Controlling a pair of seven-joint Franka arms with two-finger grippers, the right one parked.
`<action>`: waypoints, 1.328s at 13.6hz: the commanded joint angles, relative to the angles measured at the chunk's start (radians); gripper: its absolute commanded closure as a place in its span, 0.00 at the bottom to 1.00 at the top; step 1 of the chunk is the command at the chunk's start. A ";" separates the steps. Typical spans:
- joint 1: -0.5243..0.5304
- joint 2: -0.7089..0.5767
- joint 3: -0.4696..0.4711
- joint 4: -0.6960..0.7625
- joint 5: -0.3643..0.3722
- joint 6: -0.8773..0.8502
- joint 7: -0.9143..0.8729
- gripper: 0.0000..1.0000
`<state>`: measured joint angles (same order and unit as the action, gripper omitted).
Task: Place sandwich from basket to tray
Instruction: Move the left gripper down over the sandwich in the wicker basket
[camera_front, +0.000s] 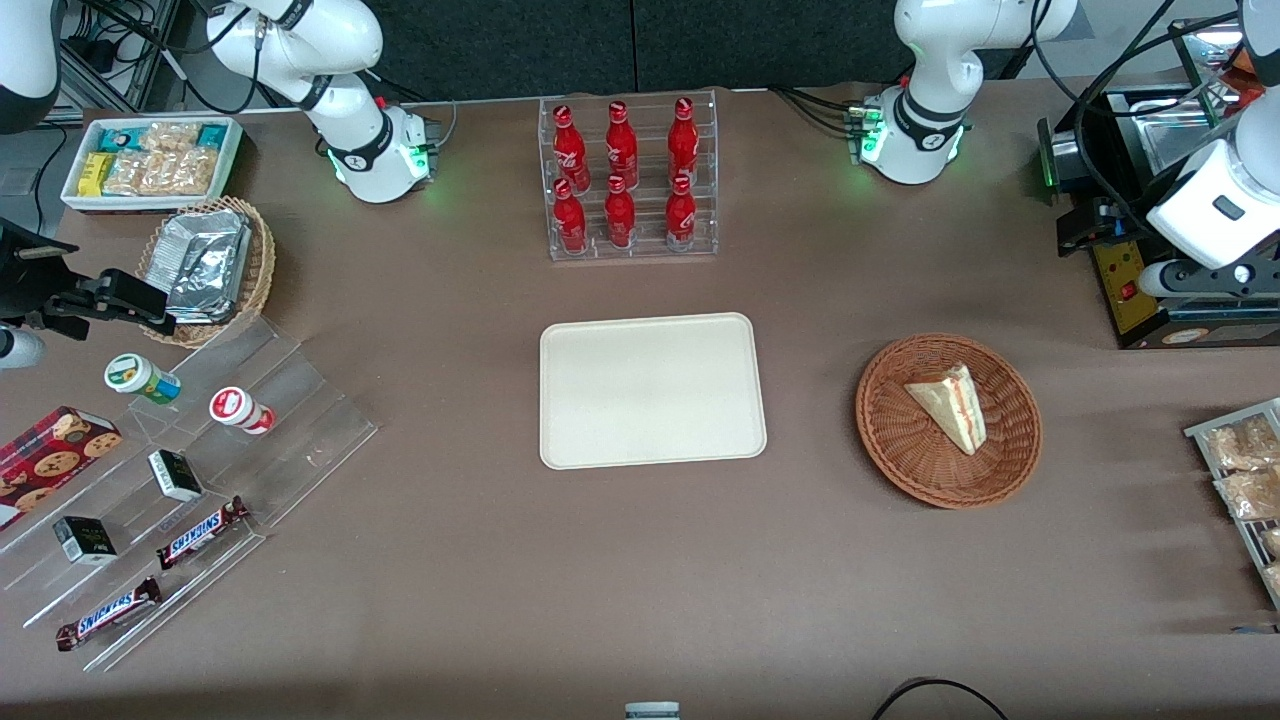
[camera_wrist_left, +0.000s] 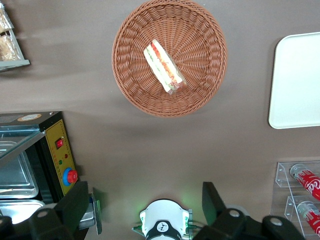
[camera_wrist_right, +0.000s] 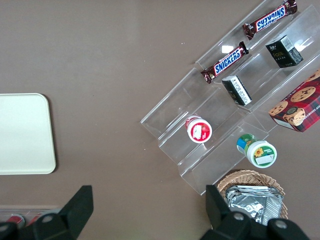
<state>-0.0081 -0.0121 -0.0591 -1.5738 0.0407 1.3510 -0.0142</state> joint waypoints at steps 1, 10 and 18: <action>0.011 0.018 -0.015 0.035 -0.001 -0.038 0.020 0.00; 0.007 0.009 -0.013 -0.233 -0.001 0.222 -0.145 0.00; -0.026 -0.029 -0.022 -0.646 -0.009 0.779 -0.665 0.00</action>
<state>-0.0301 0.0139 -0.0838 -2.1229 0.0401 2.0506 -0.6031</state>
